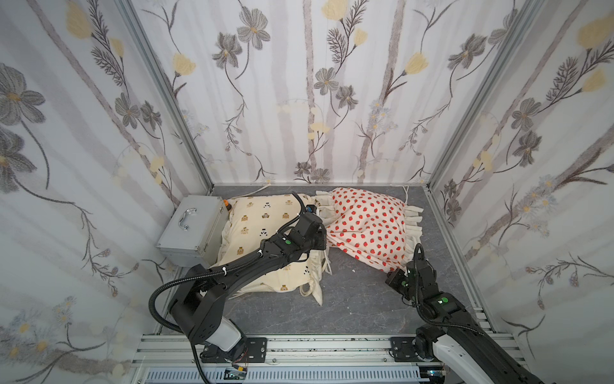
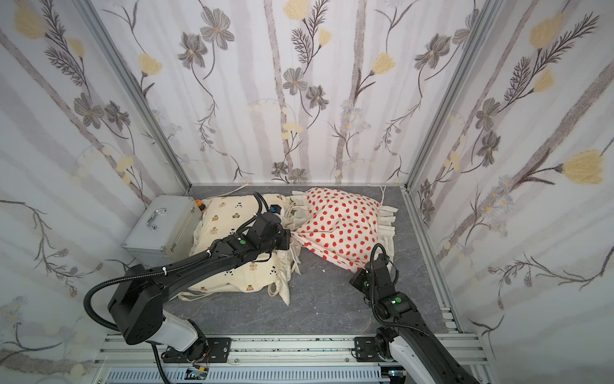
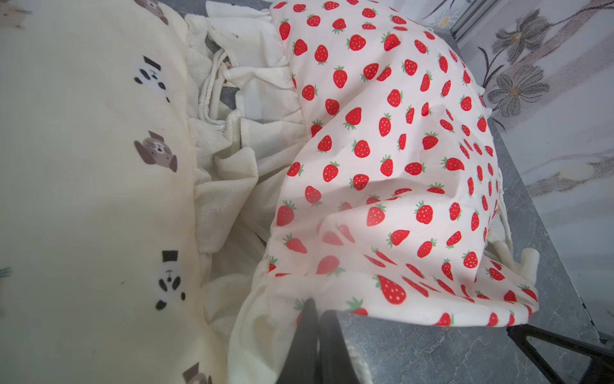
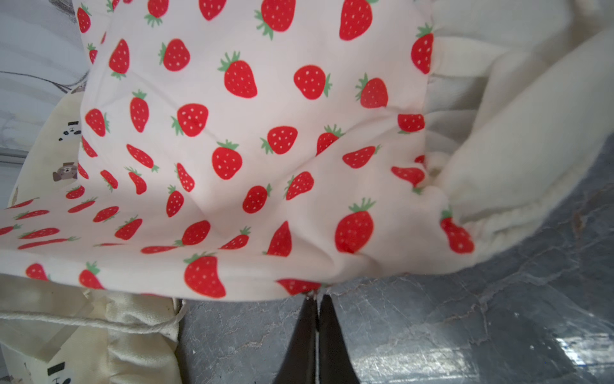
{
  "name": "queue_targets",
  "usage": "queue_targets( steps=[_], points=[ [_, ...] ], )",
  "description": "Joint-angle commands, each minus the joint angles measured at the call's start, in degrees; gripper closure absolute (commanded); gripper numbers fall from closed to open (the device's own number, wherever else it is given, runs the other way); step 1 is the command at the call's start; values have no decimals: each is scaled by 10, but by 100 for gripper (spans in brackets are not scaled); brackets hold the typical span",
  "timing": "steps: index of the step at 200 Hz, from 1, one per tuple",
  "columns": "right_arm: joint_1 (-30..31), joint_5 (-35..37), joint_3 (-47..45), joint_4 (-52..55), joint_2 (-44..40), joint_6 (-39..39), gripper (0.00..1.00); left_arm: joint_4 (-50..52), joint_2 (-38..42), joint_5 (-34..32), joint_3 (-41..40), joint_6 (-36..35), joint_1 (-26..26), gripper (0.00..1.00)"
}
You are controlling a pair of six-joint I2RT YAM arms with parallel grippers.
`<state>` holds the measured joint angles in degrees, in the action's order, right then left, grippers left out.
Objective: Zip up pillowcases
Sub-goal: Zip the zipper on the pillowcase, then place the pillowcase at the center of the board.
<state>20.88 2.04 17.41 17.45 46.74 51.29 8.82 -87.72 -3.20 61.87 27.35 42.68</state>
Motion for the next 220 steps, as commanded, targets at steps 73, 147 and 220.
queue_targets(
  steps=[73, 147, 220],
  points=[
    [-88, 1, 26, 32, -12, -55, 100, -36, -13, 32, -3, -3, -29, 100],
    [-176, 8, 88, 14, 32, -135, 100, -46, -14, 16, -28, 17, 88, 100],
    [-209, -49, 37, 3, 28, -138, 93, -48, -21, -14, -63, 42, 164, 100]
  ],
)
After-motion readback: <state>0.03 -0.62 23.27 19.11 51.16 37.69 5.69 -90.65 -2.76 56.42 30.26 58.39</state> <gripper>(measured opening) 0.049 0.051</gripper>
